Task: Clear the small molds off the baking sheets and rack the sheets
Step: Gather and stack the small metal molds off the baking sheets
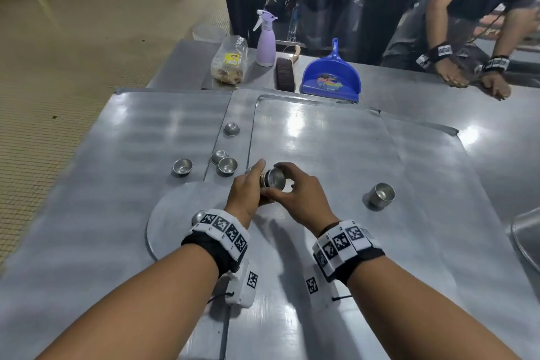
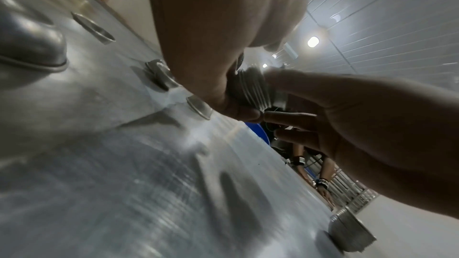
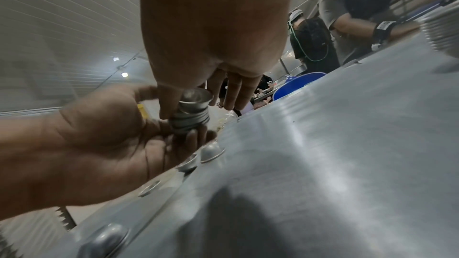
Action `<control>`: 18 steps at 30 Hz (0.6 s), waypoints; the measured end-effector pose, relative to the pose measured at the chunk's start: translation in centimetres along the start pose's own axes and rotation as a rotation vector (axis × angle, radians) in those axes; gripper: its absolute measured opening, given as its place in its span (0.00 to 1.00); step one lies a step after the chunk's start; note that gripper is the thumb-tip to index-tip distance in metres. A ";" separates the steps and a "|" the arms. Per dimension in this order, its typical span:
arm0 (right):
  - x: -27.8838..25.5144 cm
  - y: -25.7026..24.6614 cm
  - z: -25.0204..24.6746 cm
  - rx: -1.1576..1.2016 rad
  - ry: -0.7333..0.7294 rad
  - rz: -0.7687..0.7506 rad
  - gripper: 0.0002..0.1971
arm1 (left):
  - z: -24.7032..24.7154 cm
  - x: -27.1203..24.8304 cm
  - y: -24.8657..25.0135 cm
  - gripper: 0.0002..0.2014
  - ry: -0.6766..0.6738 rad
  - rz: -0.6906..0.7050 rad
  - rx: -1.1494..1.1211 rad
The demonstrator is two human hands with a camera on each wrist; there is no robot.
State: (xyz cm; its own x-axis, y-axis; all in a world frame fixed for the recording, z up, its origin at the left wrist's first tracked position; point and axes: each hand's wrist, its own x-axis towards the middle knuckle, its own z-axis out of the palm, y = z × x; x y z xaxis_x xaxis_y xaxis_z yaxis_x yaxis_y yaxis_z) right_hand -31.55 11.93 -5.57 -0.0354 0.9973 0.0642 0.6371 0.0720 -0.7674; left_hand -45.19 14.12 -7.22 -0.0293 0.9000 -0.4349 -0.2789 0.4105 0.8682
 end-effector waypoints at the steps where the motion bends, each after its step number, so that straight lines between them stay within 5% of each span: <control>1: -0.2 -0.3 0.2 0.001 -0.003 -0.012 0.33 | -0.1 -0.4 0.1 0.21 -0.019 0.007 -0.023; 7: -0.5 -2.9 1.9 -0.023 -0.075 -0.057 0.31 | -3.0 -2.2 1.1 0.09 0.025 0.090 0.061; 10: -0.7 -3.9 3.1 -0.001 -0.173 -0.110 0.37 | -5.6 -2.7 1.7 0.12 0.127 0.116 0.146; 18: -0.4 -4.8 6.1 -0.205 -0.420 -0.150 0.26 | -12.3 -4.1 2.1 0.12 0.361 0.119 0.152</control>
State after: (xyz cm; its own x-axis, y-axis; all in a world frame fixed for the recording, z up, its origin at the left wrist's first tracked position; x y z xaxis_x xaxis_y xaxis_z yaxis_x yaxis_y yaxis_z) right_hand -39.29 11.30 -5.83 -0.4193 0.8985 -0.1304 0.7378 0.2536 -0.6256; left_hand -57.42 9.49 -6.59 -0.3955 0.8440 -0.3622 -0.1092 0.3483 0.9310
